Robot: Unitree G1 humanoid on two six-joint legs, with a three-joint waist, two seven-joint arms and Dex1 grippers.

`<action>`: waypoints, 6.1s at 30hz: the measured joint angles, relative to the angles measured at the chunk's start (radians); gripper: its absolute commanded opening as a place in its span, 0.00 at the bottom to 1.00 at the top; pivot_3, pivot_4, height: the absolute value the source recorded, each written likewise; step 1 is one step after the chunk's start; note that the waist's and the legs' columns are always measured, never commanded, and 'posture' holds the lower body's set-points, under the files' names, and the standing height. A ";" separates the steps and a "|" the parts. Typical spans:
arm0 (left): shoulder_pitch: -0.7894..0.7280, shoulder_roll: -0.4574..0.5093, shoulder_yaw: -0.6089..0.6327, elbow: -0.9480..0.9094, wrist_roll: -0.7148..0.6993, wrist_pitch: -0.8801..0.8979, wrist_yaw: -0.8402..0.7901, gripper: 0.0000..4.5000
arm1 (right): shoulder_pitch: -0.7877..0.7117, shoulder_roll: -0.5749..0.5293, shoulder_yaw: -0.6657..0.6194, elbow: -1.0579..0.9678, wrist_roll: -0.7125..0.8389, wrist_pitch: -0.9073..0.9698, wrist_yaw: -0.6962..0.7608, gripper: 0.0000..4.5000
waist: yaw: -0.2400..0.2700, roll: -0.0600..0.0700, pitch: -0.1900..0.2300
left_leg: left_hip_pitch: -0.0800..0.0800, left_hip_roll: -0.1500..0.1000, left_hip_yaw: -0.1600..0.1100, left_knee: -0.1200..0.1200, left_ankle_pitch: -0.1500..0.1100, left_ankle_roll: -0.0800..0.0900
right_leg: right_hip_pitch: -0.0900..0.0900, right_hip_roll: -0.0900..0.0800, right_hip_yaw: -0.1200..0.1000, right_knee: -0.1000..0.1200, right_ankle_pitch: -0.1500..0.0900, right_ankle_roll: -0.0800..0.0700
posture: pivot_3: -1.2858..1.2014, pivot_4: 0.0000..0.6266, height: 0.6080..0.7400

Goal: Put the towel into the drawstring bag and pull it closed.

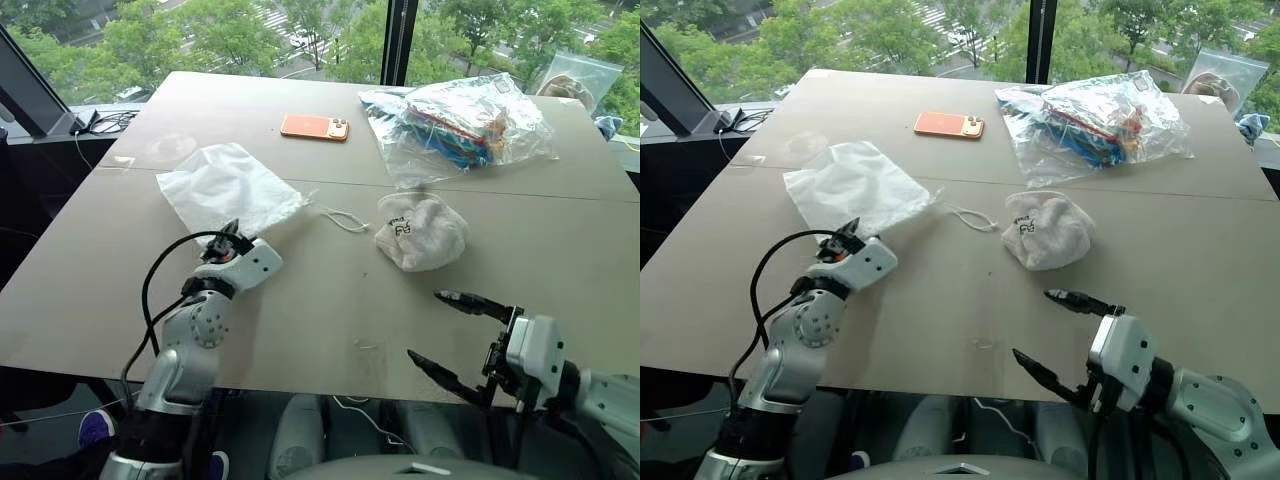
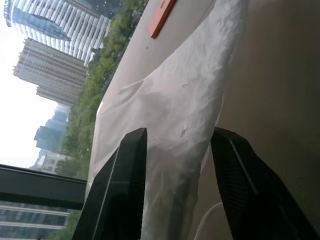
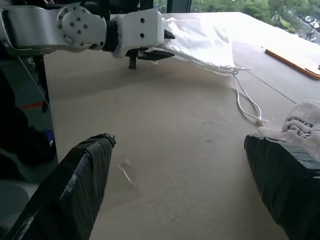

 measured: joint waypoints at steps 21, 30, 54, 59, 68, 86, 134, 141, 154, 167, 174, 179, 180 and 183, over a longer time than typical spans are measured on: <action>-0.191 0.003 0.178 -0.012 -0.567 0.419 -0.420 0.01 | -0.033 0.029 0.031 0.040 -0.046 0.033 -0.059 1.00 | -0.004 -0.001 0.000 | 0.000 -0.001 -0.001 0.002 0.000 0.001 | 0.001 0.008 -0.002 0.001 0.002 0.003 | 0.52 0.24 1.00; -0.252 0.183 0.249 0.030 -0.860 0.671 -0.666 0.01 | -0.045 0.037 0.055 0.077 -0.065 0.005 -0.044 1.00 | -0.002 -0.001 0.000 | 0.001 0.000 0.000 0.002 0.000 0.001 | 0.001 0.007 -0.001 0.001 0.001 0.002 | 0.52 0.24 1.00; -0.058 0.098 -0.078 0.000 -0.073 -0.096 -0.069 0.47 | 0.001 0.044 0.062 0.072 -0.088 -0.008 -0.063 1.00 | 0.001 -0.001 0.000 | 0.001 0.001 0.000 0.002 0.000 0.001 | 0.002 0.002 0.001 0.001 0.001 0.001 | 0.52 0.24 1.00; -0.064 0.058 -0.086 0.051 -0.030 -0.084 -0.019 0.32 | 0.001 0.033 0.057 0.072 -0.083 -0.006 -0.056 1.00 | 0.001 -0.001 0.000 | 0.001 0.000 0.000 0.002 0.000 0.001 | 0.002 0.002 0.000 0.001 0.001 0.002 | 0.52 0.24 1.00; -0.255 -0.068 0.095 0.033 -0.398 0.332 -0.291 0.01 | -0.105 0.043 0.013 0.074 -0.022 0.094 -0.109 1.00 | 0.000 -0.001 -0.001 | 0.001 0.000 -0.003 0.005 0.000 0.001 | 0.004 0.008 -0.002 0.001 0.002 0.003 | 0.52 0.24 1.00; -0.456 -0.060 0.305 -0.104 -0.982 1.020 -0.402 0.01 | -0.535 -0.108 0.358 0.422 -0.568 0.176 -0.241 1.00 | -0.020 -0.001 0.000 | 0.001 -0.002 -0.007 0.007 0.001 0.001 | 0.007 0.009 -0.002 0.002 0.002 0.003 | 0.52 0.24 1.00; -0.343 -0.053 0.301 -0.175 -1.160 0.994 -0.224 0.00 | -0.963 0.727 -0.181 0.949 -0.062 0.757 -0.521 0.83 | -0.091 -0.009 -0.006 | 0.031 -0.001 -0.033 0.002 -0.003 -0.004 | 0.018 0.002 -0.016 -0.007 0.004 -0.003 | 0.52 0.24 1.00; -0.340 -0.043 0.298 -0.175 -1.168 0.987 -0.205 0.00 | -0.883 0.591 0.097 0.985 -0.208 0.459 -0.406 0.19 | -0.080 -0.004 -0.004 | 0.034 -0.001 -0.047 -0.001 -0.007 -0.011 | 0.014 -0.010 -0.041 -0.018 0.004 -0.003 | 0.52 0.24 1.00; -0.345 -0.020 0.274 -0.129 -1.148 0.940 -0.187 0.00 | -0.691 0.263 0.143 0.466 -0.081 0.735 -0.200 0.19 | -0.021 0.000 0.000 | 0.001 -0.017 -0.050 -0.001 -0.020 -0.021 | -0.015 -0.006 -0.037 -0.019 0.022 -0.007 | 0.52 0.24 1.00; -0.346 -0.007 0.268 -0.130 -1.149 0.930 -0.189 0.00 | -0.720 0.419 -0.029 0.538 0.077 0.847 -0.275 0.99 | -0.026 0.000 0.001 | 0.003 -0.018 -0.050 0.002 -0.024 -0.016 | -0.013 -0.006 -0.037 -0.018 0.019 -0.001 | 0.52 0.24 1.00; -0.343 -0.006 0.267 -0.134 -1.150 0.930 -0.189 0.00 | -0.832 0.525 -0.074 0.712 0.087 0.780 -0.338 0.99 | -0.027 0.000 0.001 | 0.003 -0.018 -0.050 0.005 -0.024 -0.016 | -0.013 -0.006 -0.036 -0.013 0.019 -0.002 | 0.52 0.24 1.00; -0.342 -0.006 0.267 -0.135 -1.150 0.930 -0.189 0.00 | -0.880 0.594 -0.104 0.809 0.122 0.745 -0.348 0.99 | -0.028 0.000 0.001 | 0.003 -0.018 -0.050 0.006 -0.024 -0.016 | -0.013 -0.006 -0.035 -0.012 0.021 -0.005 | 0.52 0.24 1.00; -0.342 -0.006 0.267 -0.135 -1.150 0.930 -0.189 0.00 | -0.885 0.588 -0.090 0.818 0.116 0.733 -0.345 0.99 | -0.029 0.000 0.001 | 0.004 -0.018 -0.050 0.007 -0.024 -0.016 | -0.013 -0.006 -0.035 -0.011 0.021 -0.005 | 0.52 0.24 1.00; -0.340 -0.006 0.267 -0.136 -1.150 0.930 -0.189 0.00 | -0.908 0.539 0.050 0.867 0.013 0.625 -0.320 0.99 | -0.036 -0.001 0.001 | 0.005 -0.018 -0.049 0.009 -0.024 -0.016 | -0.013 -0.006 -0.033 -0.008 0.019 -0.002 | 0.52 0.24 1.00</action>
